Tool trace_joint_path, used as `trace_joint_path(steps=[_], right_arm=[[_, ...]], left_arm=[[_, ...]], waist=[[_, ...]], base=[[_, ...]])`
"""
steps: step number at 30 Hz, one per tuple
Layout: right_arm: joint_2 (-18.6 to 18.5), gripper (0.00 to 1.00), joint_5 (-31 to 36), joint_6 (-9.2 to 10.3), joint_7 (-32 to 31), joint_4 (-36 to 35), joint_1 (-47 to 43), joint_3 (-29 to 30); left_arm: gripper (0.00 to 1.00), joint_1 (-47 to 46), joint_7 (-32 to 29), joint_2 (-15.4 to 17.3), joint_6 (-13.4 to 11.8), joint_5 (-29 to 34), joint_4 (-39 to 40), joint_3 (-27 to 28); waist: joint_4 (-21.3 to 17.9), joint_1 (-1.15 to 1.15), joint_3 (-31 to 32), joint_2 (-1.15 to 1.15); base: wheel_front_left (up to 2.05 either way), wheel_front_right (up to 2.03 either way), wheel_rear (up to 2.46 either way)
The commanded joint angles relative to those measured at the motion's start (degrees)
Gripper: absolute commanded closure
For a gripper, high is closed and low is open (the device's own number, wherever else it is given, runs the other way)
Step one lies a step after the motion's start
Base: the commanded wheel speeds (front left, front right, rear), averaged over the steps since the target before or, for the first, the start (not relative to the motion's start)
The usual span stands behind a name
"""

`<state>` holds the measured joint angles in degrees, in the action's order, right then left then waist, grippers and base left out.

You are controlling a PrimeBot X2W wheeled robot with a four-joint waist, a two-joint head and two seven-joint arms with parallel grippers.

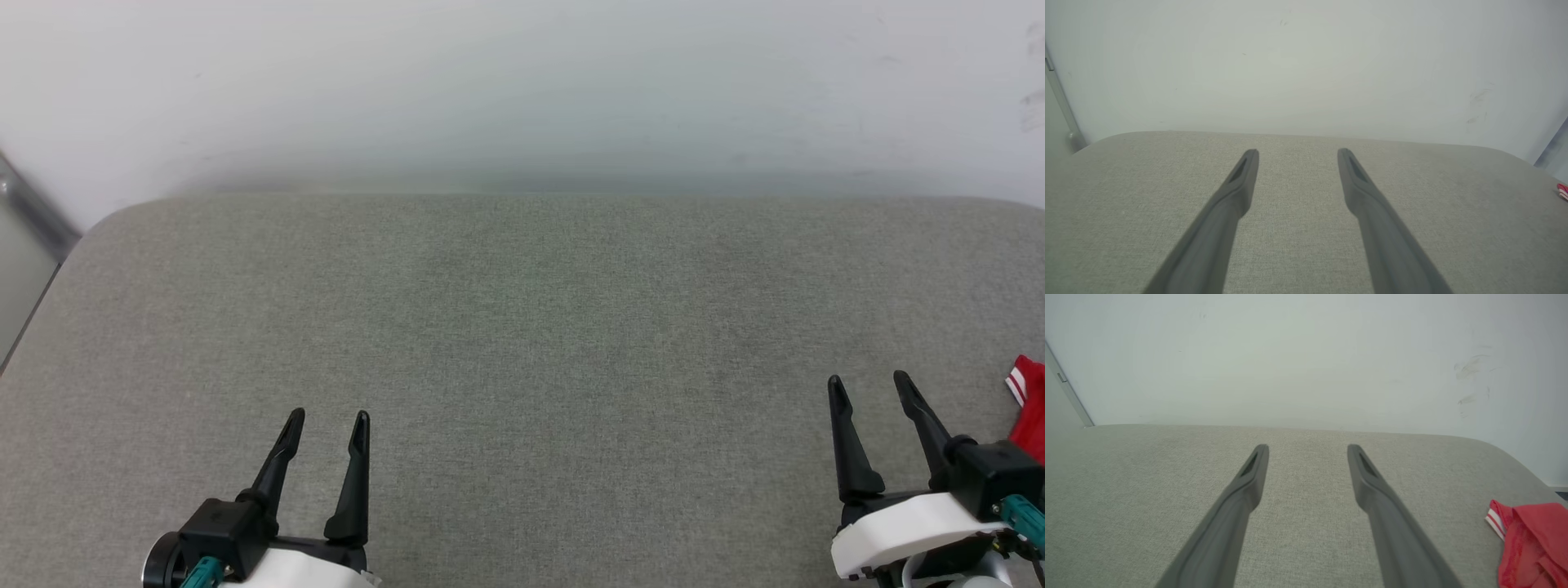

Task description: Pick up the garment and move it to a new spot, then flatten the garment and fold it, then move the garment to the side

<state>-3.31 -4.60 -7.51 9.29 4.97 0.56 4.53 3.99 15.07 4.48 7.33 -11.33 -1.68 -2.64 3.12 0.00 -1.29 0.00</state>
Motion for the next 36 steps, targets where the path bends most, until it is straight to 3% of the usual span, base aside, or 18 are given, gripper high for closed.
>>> trace_joint_path(steps=[1, 21, 22, 26, 36], right_arm=[[0.4, 0.0, -0.2, 0.04, 0.4, 0.1, 0.0, -0.1], [0.6, 0.0, -1.3, 0.04, 0.8, 0.0, 0.7, 0.6], [0.3, 1.0, -1.0, 0.0, 0.8, 0.2, 0.3, 0.5], [0.3, 1.0, -1.7, 0.0, 0.4, 2.3, -0.3, 0.7], [0.3, 1.0, -13.5, 0.0, -1.9, 3.3, 0.7, 1.0]], left_arm=[[0.0, 0.4, 0.1, -0.3, 0.1, 0.3, 0.0, 0.4], [0.0, -0.4, 0.1, -0.9, 0.1, 1.1, -0.7, 2.1], [1.0, 0.1, 0.0, -1.0, 0.1, 1.1, -0.7, 2.1], [1.0, 0.8, -0.1, -1.2, 0.1, 0.2, -2.3, 1.7], [1.0, -0.7, -2.4, -0.6, 0.0, -11.7, -3.5, 1.9]], waist=[[-0.1, 0.0, 0.1, 0.0], [-0.2, 0.0, -0.1, 0.0], [-0.2, 0.01, -0.2, 0.0], [-0.2, 0.01, -0.2, 0.0], [-0.4, 0.01, -0.1, 0.0]], base=[[0.0, 0.0, 0.0], [0.0, 0.0, 0.0], [0.0, 0.0, 0.0], [0.0, 0.0, 0.0], [0.0, 0.0, 0.0]])
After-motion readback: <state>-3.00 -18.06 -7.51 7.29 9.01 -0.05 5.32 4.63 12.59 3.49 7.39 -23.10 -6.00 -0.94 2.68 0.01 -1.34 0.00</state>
